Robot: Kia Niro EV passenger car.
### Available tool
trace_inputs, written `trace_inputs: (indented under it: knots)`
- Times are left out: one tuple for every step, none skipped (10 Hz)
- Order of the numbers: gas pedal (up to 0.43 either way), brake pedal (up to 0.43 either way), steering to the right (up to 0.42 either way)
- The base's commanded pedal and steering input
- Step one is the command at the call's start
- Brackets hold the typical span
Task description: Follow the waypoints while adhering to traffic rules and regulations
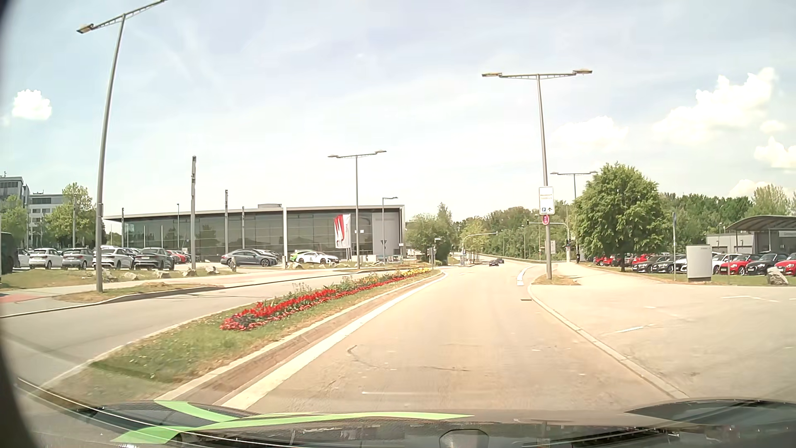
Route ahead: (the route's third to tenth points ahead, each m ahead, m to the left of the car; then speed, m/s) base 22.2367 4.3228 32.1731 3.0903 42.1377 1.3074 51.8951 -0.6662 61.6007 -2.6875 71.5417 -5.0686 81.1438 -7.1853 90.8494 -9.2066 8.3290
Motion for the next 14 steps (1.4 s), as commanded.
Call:
trace_inputs:
  knots:
    - [0.169,0.0,0.02]
    - [0.169,0.0,0.02]
    - [0.157,0.0,0.022]
    - [0.157,0.0,0.025]
    - [0.157,0.0,0.027]
    - [0.157,0.0,0.028]
    - [0.157,0.0,0.028]
    - [0.15,0.0,0.028]
    - [0.15,0.0,0.029]
    - [0.15,0.0,0.029]
    - [0.15,0.0,0.03]
    - [0.15,0.0,0.029]
    - [0.15,0.0,0.03]
    - [0.15,0.0,0.029]
